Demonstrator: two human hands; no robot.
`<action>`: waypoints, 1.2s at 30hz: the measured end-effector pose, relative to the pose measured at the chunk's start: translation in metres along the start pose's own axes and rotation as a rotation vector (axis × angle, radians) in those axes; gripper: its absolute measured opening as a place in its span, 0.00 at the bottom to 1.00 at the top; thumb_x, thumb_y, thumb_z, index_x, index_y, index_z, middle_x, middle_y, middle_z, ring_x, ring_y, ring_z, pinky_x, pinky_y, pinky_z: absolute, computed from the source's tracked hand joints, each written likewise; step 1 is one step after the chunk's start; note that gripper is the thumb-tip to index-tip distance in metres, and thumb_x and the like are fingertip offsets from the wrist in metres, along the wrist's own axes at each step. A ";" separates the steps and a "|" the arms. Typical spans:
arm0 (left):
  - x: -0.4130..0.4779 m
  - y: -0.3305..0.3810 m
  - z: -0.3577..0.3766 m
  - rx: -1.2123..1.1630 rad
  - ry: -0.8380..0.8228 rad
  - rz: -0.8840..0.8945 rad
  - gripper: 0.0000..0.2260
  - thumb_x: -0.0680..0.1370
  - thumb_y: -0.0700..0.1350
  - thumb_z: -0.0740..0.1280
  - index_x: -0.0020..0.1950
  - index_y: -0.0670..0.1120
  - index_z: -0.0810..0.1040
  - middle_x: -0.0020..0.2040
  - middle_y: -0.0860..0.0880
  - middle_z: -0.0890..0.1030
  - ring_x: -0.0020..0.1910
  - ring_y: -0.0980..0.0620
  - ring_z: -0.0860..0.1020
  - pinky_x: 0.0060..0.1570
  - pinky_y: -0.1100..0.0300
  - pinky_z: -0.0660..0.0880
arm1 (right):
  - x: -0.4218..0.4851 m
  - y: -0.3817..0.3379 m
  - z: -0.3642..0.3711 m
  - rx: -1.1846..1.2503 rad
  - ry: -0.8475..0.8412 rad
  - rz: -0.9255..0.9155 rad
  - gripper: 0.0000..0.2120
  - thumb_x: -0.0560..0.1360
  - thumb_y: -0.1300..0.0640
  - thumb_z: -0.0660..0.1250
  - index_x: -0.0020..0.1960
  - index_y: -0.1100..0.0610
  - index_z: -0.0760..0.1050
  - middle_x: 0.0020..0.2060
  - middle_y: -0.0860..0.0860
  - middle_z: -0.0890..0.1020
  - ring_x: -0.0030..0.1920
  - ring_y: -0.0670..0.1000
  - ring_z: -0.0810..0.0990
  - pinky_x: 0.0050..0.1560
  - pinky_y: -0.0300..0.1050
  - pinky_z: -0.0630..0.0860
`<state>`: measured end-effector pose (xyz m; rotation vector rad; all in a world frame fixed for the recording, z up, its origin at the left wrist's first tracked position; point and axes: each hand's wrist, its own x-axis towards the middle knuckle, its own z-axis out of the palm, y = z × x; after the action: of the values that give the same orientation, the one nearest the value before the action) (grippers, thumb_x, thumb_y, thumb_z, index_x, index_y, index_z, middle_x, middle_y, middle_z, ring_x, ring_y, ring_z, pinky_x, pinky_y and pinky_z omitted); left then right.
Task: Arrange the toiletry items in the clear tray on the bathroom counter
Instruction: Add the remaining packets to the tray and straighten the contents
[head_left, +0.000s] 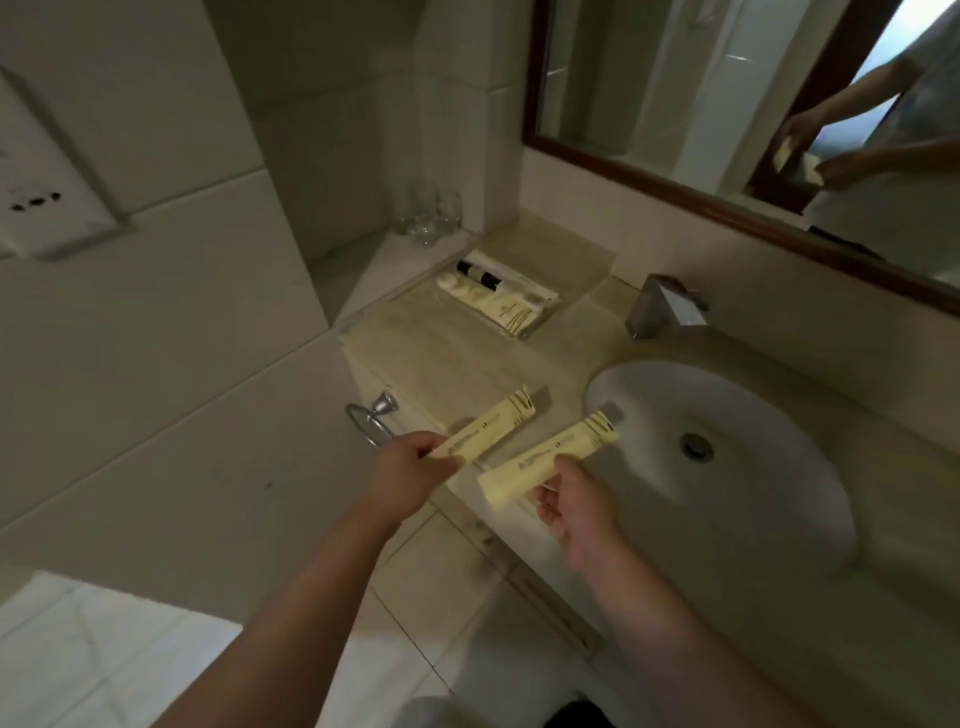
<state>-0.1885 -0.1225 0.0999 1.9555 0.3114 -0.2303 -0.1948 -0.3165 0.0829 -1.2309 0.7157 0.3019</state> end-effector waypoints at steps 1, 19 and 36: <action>0.015 0.003 -0.007 -0.001 -0.004 0.005 0.04 0.73 0.40 0.71 0.41 0.49 0.81 0.41 0.47 0.80 0.38 0.51 0.76 0.35 0.63 0.70 | 0.009 -0.005 0.007 0.019 0.015 -0.001 0.07 0.79 0.58 0.62 0.50 0.58 0.79 0.37 0.52 0.80 0.33 0.47 0.75 0.30 0.39 0.70; 0.296 0.066 -0.092 0.143 0.141 0.056 0.06 0.71 0.46 0.74 0.43 0.45 0.81 0.34 0.51 0.77 0.32 0.53 0.73 0.31 0.61 0.68 | 0.191 -0.129 0.106 0.299 0.120 0.116 0.05 0.80 0.56 0.63 0.49 0.56 0.76 0.44 0.55 0.82 0.42 0.50 0.81 0.45 0.43 0.78; 0.504 0.104 -0.035 0.278 -0.306 0.071 0.12 0.72 0.45 0.73 0.52 0.41 0.82 0.45 0.45 0.84 0.43 0.47 0.82 0.43 0.55 0.79 | 0.251 -0.171 0.154 0.337 0.408 0.083 0.05 0.79 0.61 0.61 0.48 0.60 0.76 0.37 0.56 0.81 0.32 0.48 0.78 0.31 0.39 0.75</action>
<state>0.3223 -0.0737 0.0515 2.1613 0.0087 -0.5442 0.1418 -0.2704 0.0730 -0.9478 1.1223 -0.0095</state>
